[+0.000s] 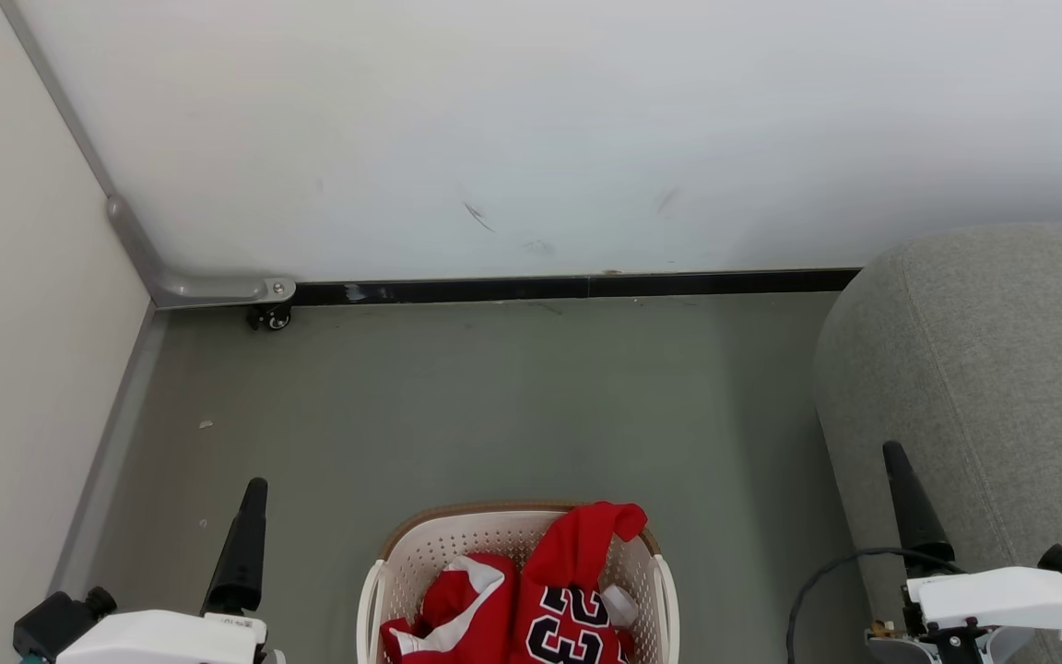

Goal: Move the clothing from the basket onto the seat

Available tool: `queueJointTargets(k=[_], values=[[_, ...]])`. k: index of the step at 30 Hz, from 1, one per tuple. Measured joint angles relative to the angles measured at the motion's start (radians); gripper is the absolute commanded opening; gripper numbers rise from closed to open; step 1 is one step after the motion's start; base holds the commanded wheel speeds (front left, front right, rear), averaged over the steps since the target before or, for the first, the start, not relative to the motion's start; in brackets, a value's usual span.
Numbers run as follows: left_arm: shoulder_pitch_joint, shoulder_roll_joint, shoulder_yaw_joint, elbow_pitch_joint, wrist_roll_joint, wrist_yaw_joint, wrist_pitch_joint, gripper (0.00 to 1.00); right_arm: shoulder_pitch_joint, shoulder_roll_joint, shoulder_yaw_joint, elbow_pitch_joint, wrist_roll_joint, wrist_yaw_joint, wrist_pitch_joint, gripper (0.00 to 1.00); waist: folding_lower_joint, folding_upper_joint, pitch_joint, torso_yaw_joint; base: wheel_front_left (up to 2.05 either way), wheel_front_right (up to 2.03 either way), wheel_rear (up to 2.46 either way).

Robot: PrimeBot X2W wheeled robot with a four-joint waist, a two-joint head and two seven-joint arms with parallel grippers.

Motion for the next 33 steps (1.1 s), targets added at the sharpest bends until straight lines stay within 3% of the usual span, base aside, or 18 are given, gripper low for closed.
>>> queueJointTargets(k=[7,15,33], values=[[0.000,0.006,-0.025,-0.025,0.131,0.012,-0.025,1.00,-0.002,-0.004,0.019,0.008,-0.106,0.000,-0.020,1.00,0.0025,0.0000,-0.004,0.001,0.00,0.00,0.00],[0.000,0.027,-0.063,-0.042,0.277,0.026,-0.043,1.00,-0.003,-0.005,0.036,0.016,-0.215,0.000,-0.041,1.00,0.0025,0.0000,-0.007,0.002,0.00,0.00,0.00],[0.003,0.055,-0.165,-0.055,0.613,0.089,-0.096,1.00,-0.022,-0.004,0.073,0.052,-0.501,0.000,-0.089,1.00,-0.0096,0.0000,-0.008,0.005,0.00,0.00,0.00]])
